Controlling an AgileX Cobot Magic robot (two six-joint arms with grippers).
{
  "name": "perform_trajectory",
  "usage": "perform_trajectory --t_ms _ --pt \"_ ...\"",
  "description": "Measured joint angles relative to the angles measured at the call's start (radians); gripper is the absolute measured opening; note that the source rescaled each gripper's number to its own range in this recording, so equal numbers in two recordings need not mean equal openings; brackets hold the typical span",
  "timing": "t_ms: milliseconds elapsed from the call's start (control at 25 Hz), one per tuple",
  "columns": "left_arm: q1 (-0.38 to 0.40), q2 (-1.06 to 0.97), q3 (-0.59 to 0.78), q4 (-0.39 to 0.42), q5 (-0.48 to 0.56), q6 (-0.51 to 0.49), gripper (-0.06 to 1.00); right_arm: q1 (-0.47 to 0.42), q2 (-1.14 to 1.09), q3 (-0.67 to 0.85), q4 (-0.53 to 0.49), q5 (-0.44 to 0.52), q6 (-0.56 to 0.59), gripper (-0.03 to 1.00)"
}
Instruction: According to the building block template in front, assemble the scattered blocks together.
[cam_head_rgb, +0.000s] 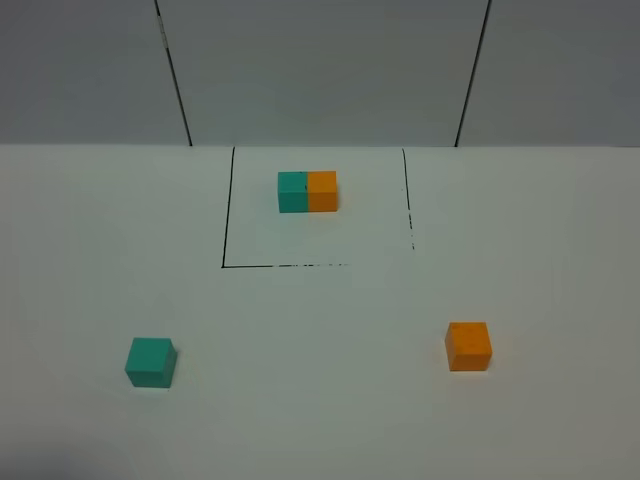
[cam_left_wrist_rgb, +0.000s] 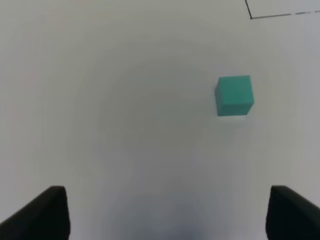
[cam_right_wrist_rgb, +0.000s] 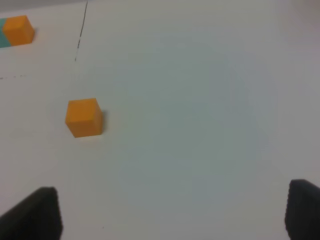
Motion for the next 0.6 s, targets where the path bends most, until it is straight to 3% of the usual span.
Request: perform_trajectory --t_ms 240,600 --pt "0.0 0.341 -0.123 -0.133 -0.005 -0.005 0.67 0.0 0.0 0.0 0.0 0.0 0.0 0.78" --pt "-0.01 0.634 -0.177 -0.155 -0.117 -0.056 0.67 0.0 0.0 0.0 0.0 0.0 0.0 0.78"
